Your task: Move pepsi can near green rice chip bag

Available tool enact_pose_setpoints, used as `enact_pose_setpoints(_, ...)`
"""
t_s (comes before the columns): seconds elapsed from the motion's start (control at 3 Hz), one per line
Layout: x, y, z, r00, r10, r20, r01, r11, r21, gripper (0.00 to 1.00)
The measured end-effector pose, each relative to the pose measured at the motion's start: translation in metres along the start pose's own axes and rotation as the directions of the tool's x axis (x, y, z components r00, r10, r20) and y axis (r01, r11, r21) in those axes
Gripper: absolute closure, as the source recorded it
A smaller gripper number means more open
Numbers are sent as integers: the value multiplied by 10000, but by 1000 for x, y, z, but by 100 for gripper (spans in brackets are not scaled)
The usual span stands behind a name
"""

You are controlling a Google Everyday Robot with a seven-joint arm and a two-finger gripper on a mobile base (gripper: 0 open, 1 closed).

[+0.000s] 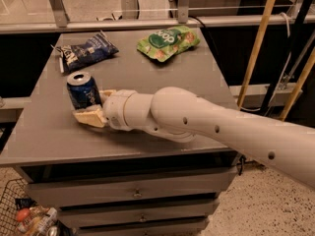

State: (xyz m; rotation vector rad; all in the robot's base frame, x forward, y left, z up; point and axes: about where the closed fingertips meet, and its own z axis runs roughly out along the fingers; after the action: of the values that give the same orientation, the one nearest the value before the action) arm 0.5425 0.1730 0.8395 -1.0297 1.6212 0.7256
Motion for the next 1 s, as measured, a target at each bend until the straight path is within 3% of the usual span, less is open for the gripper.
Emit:
enact_pose_setpoints(0.33,0,-15,-21,9996,-265,-26,266,9987,436,88)
enact_pose_setpoints(0.67,-3,-44,-62,9972,-633,-401,685,9868,1465,100)
enact_pose_setpoints(1.0,-8,-86,-123,9904,-905,-1048,1170,9519,2832,100)
